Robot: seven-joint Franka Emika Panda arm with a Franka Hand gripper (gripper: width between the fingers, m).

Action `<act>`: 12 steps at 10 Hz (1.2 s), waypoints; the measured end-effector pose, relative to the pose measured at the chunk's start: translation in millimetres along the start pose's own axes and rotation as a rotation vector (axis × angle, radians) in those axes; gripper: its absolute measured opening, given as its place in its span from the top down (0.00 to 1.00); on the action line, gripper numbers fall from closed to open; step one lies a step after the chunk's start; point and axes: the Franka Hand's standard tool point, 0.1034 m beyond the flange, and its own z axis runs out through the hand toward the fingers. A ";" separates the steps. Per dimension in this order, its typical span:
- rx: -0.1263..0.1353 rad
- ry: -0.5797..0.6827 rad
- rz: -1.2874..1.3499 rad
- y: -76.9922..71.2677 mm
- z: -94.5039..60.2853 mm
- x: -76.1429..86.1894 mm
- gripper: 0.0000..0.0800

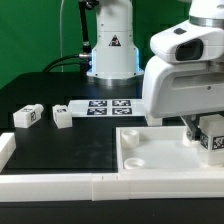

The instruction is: Assemble one leg

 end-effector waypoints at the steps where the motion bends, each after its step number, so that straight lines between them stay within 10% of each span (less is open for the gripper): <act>1: 0.001 0.000 0.010 -0.1 0.0 0.0 0.54; 12: -0.017 0.010 1.268 -3.7 1.1 2.0 0.64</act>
Offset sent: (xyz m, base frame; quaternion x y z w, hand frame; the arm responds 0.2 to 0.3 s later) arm 0.0000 0.0000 0.0000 0.0000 0.0000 0.0899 0.9960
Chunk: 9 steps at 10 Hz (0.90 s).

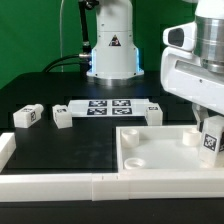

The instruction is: Assemble one leg

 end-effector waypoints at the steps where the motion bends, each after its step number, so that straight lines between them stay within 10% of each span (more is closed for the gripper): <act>1: 0.001 -0.004 0.050 -0.1 0.1 -0.5 0.64; 5: 0.014 -0.008 -0.031 0.8 1.4 -6.1 0.22; 9: 0.004 -0.005 -0.618 5.7 5.6 -4.9 0.19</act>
Offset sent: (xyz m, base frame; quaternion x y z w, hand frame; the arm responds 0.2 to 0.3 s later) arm 0.0000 0.0000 0.0000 0.0000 0.0000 -0.0899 0.9960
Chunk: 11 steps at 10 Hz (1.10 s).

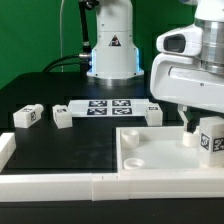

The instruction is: Assemble one leg

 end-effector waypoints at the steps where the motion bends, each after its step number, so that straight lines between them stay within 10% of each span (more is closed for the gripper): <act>1: -0.002 -0.002 -0.113 1.1 1.9 0.5 0.19; 8: -0.023 -0.040 -0.612 5.1 2.5 1.5 0.19; 11: -0.022 -0.040 -0.595 5.3 2.5 1.7 0.64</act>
Offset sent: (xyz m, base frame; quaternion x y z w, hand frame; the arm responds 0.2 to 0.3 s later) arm 0.0040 0.0101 -0.0017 0.0258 -0.0599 -0.2198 0.9734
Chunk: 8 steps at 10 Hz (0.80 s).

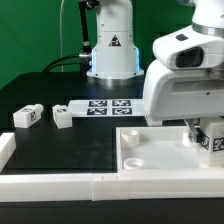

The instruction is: Assemble one leg

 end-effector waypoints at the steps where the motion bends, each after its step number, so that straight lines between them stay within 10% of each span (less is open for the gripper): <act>1: 0.000 0.000 0.011 0.0 0.0 0.0 0.64; 8: 0.008 0.017 1.027 -12.2 0.0 1.5 0.64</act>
Offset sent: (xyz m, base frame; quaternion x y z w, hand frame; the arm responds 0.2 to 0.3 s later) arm -0.0111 -0.0145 0.0006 -0.0566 0.0411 0.4149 0.9072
